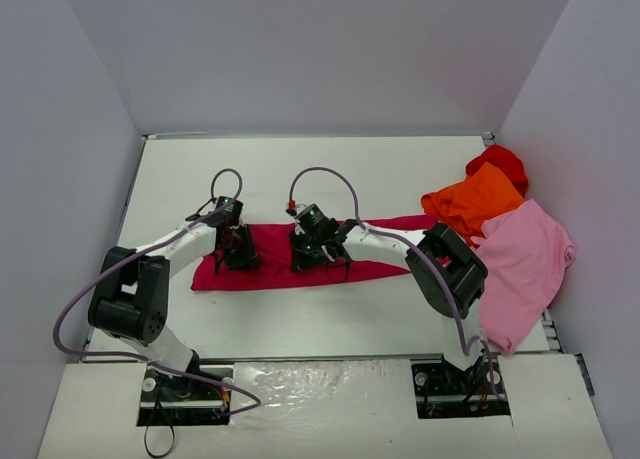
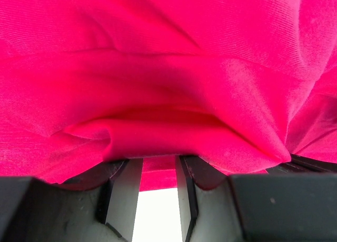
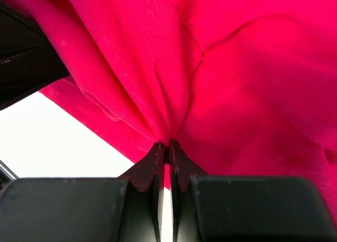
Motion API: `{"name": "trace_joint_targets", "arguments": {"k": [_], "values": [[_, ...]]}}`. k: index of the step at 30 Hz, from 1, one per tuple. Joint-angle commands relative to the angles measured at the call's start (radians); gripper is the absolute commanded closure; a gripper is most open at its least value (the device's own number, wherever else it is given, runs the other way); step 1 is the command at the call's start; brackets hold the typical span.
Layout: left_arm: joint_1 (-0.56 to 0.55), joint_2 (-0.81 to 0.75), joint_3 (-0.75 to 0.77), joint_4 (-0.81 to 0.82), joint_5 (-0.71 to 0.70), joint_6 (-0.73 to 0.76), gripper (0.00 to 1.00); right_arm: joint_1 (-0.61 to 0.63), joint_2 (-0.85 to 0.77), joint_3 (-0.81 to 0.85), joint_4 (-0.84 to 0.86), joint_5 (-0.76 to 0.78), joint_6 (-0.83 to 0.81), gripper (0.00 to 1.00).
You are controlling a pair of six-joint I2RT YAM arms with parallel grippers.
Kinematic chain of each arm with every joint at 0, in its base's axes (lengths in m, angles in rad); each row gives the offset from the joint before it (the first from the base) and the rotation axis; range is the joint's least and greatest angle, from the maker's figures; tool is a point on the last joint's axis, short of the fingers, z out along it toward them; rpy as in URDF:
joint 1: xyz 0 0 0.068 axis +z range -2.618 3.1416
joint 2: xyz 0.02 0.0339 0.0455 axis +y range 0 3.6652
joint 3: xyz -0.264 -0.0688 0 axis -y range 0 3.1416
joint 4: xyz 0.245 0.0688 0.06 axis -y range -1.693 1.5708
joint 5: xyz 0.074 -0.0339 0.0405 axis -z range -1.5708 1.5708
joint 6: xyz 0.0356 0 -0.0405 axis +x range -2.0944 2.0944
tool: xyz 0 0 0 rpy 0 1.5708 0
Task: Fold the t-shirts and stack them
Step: Fold the other side of the tshirt into a rectangle
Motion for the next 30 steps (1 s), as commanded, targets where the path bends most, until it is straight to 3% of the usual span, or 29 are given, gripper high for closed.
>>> {"name": "trace_joint_targets", "arguments": {"k": [1,3,6,18,19,20,22,30], "values": [[-0.008,-0.025,0.048,-0.001,-0.017,0.004,0.72,0.007,-0.023,0.012,0.025,0.004,0.003,1.00],[-0.008,-0.020,0.045,-0.001,-0.014,0.004,0.73,0.007,-0.024,0.011,0.023,0.004,0.003,1.00],[-0.008,-0.014,0.042,0.003,-0.006,0.011,1.00,0.007,-0.026,0.005,0.025,0.003,0.004,1.00],[-0.019,-0.012,0.045,-0.027,-0.032,0.023,1.00,0.007,-0.047,-0.036,0.033,0.015,0.009,1.00],[-0.019,-0.016,0.050,-0.040,-0.039,0.020,0.92,0.007,-0.045,-0.034,0.035,0.014,0.008,1.00],[-0.019,-0.023,0.059,-0.061,-0.055,0.017,0.72,0.007,-0.044,-0.032,0.036,0.012,0.007,1.00],[-0.019,-0.027,0.063,-0.073,-0.079,0.016,0.59,0.007,-0.042,-0.027,0.037,0.011,0.008,1.00],[-0.019,0.023,0.076,-0.086,-0.107,0.020,0.56,0.007,-0.030,-0.014,0.037,0.001,0.003,1.00]]}}
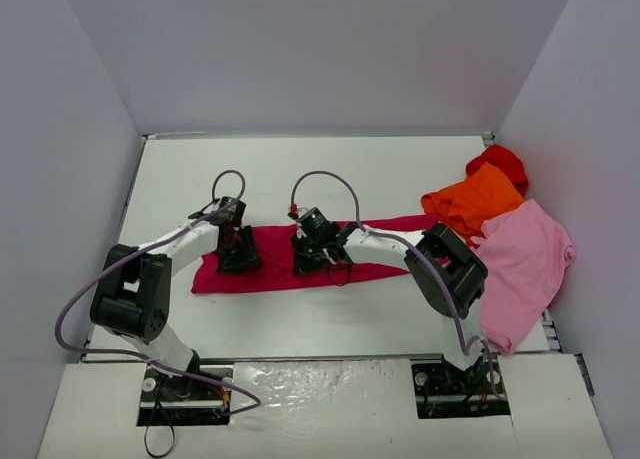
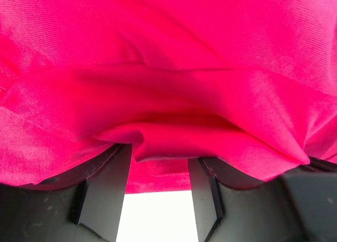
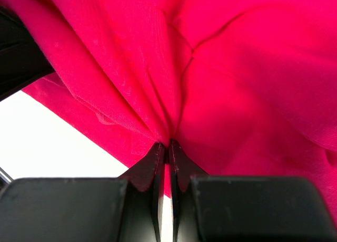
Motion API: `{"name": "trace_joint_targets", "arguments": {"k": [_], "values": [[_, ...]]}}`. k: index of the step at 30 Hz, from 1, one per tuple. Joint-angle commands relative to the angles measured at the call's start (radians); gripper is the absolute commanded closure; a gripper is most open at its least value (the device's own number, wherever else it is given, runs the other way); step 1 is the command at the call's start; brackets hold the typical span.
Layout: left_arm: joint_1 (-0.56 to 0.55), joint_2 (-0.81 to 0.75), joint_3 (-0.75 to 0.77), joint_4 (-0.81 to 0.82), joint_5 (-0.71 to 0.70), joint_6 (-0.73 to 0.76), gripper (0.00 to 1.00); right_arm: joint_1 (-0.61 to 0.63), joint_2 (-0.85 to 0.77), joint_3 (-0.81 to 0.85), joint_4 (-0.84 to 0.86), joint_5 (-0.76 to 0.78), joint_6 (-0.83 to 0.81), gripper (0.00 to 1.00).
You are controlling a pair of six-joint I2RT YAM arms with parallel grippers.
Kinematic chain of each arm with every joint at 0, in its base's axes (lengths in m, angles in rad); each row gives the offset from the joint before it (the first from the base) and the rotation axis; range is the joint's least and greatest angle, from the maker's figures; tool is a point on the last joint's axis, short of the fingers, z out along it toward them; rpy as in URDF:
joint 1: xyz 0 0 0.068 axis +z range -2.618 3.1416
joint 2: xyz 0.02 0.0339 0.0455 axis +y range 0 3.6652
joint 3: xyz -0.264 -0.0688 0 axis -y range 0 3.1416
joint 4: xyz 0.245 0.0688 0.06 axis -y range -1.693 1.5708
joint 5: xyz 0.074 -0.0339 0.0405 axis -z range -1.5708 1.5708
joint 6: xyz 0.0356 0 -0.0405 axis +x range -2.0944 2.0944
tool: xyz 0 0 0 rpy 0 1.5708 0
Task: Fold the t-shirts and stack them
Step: Fold the other side of the tshirt into a rectangle
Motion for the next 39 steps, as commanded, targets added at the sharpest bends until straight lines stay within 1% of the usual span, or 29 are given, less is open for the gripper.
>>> {"name": "trace_joint_targets", "arguments": {"k": [1,3,4,5,8,9,13,23,39], "values": [[-0.002,0.019,0.053,-0.012,-0.025,0.009,0.61,0.007,-0.032,0.019,0.017,0.001,0.002,1.00],[-0.003,0.029,0.050,-0.002,-0.019,0.009,0.70,0.007,-0.037,0.016,0.018,0.004,0.003,1.00],[-0.003,0.033,0.049,-0.001,-0.016,0.009,0.70,0.007,-0.038,0.014,0.019,0.005,0.003,1.00],[-0.003,0.036,0.048,0.004,-0.015,0.007,0.74,0.007,-0.039,0.013,0.017,0.006,0.004,1.00],[-0.003,0.038,0.044,0.014,-0.003,0.009,0.97,0.007,-0.039,0.008,0.019,0.006,0.003,1.00],[-0.003,0.035,0.045,0.014,-0.003,0.010,1.00,0.007,-0.038,0.008,0.019,0.006,0.005,1.00],[-0.005,0.020,0.051,-0.003,-0.001,0.020,1.00,0.007,-0.033,0.013,0.020,0.001,0.005,1.00],[-0.005,-0.002,0.123,-0.142,-0.053,0.053,1.00,0.007,-0.023,0.025,0.020,-0.011,0.004,1.00],[-0.005,0.000,0.100,-0.128,-0.033,0.051,1.00,0.007,-0.025,0.010,0.023,-0.012,0.005,1.00]]}}
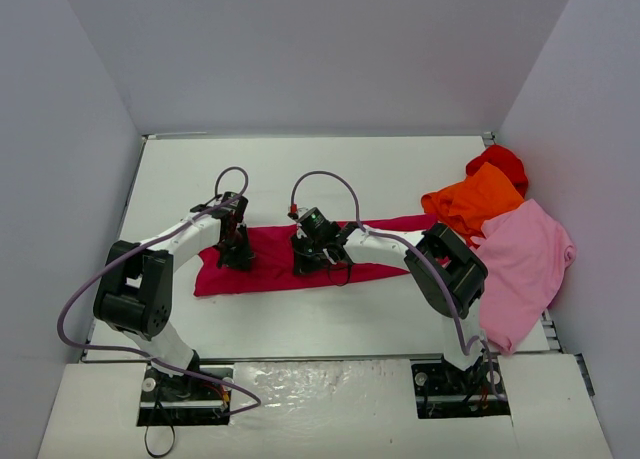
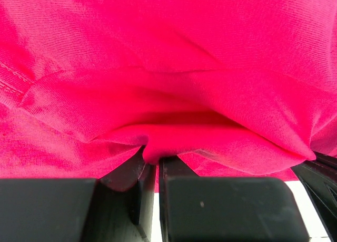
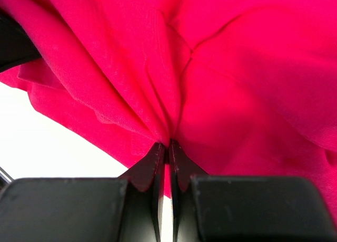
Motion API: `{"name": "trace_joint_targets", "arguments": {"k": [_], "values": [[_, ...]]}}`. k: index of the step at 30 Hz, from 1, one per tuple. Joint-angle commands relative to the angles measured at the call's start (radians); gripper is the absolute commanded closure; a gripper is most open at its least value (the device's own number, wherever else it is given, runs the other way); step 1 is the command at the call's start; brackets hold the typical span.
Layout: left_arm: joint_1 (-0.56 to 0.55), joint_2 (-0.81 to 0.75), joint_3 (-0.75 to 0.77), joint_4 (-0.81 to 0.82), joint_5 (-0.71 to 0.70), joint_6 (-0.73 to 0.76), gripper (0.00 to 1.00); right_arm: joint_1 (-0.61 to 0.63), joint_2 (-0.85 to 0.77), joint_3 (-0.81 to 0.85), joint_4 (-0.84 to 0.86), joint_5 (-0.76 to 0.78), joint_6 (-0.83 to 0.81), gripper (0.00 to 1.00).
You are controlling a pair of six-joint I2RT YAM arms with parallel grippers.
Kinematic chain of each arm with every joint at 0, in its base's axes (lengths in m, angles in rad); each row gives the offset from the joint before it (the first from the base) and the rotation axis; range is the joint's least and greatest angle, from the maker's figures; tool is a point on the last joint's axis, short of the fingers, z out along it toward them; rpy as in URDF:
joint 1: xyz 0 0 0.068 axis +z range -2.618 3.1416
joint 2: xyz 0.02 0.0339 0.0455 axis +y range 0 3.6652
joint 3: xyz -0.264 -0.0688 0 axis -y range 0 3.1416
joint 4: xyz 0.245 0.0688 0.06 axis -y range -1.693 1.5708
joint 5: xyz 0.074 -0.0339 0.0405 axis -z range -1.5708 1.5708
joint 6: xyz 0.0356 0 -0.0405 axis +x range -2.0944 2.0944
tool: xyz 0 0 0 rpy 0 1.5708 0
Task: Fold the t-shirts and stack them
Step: Fold the other side of the tshirt into a rectangle
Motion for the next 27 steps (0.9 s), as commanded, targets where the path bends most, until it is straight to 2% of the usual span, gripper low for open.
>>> {"name": "trace_joint_targets", "arguments": {"k": [1,10,15,19,20,21,24,27], "values": [[-0.002,-0.028,0.024,-0.025,-0.007,0.014,0.99,0.006,-0.024,0.011,0.023,-0.012,0.005,1.00],[-0.004,-0.017,0.013,-0.010,0.010,0.012,0.82,0.006,-0.019,0.009,0.021,-0.010,0.006,1.00],[-0.004,-0.015,0.019,-0.015,0.012,0.014,0.77,0.006,-0.018,0.009,0.022,-0.009,0.005,1.00],[-0.004,-0.022,0.021,-0.017,0.005,0.013,0.77,0.005,-0.015,0.009,0.023,-0.009,0.005,1.00],[-0.004,-0.023,0.021,-0.017,0.006,0.014,0.78,0.005,-0.016,0.009,0.023,-0.009,0.004,1.00],[-0.004,-0.029,0.019,-0.014,0.008,0.015,0.85,0.006,-0.016,0.009,0.023,-0.009,0.003,1.00],[-0.004,-0.031,0.018,-0.011,0.011,0.018,0.98,0.006,-0.013,0.009,0.024,-0.012,0.005,1.00],[-0.004,-0.032,0.016,-0.008,0.016,0.018,1.00,0.006,-0.015,0.009,0.023,-0.011,0.003,1.00]]}}
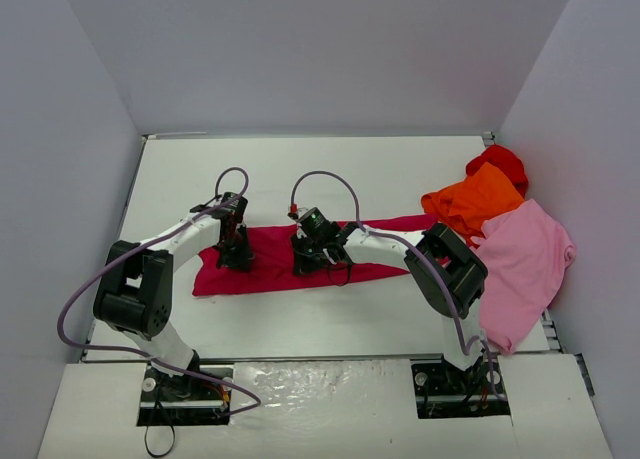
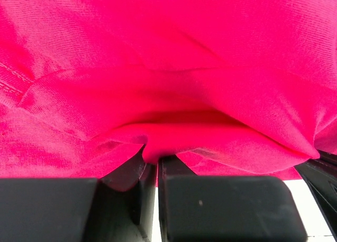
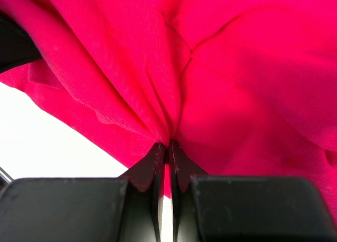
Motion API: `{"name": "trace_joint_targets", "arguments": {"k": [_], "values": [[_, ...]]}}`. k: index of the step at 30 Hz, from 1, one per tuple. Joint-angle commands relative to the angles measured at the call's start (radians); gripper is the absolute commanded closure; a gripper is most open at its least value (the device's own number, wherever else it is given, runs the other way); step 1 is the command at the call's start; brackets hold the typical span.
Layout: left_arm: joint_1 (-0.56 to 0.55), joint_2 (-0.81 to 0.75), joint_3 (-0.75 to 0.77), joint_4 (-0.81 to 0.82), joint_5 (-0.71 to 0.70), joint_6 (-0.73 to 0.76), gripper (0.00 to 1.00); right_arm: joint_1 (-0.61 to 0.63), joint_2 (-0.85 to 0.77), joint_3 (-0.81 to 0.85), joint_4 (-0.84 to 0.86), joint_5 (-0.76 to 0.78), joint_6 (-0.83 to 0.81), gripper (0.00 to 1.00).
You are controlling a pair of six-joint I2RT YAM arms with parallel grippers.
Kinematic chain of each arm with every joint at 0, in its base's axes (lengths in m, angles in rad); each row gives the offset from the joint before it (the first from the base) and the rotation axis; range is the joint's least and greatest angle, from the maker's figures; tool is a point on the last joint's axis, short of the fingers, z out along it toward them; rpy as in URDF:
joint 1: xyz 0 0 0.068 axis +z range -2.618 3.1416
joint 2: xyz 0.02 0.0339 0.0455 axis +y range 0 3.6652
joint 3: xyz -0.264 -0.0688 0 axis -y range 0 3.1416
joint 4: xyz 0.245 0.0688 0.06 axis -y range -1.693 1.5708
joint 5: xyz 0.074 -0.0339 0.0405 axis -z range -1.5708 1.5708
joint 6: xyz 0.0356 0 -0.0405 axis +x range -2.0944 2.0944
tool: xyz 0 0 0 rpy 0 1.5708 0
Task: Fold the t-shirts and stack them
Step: Fold the other side of the tshirt into a rectangle
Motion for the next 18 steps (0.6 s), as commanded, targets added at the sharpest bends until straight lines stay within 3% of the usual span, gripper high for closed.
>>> {"name": "trace_joint_targets", "arguments": {"k": [1,9,18], "values": [[-0.004,-0.033,0.017,-0.003,0.011,0.007,1.00,0.006,-0.015,0.009,0.022,-0.009,0.003,1.00],[-0.004,-0.076,0.025,-0.033,-0.005,0.017,1.00,0.006,-0.013,0.004,0.026,-0.007,0.005,1.00],[-0.004,-0.121,0.154,-0.288,-0.158,0.059,1.00,0.005,-0.010,-0.003,0.026,-0.007,-0.009,1.00]]}}
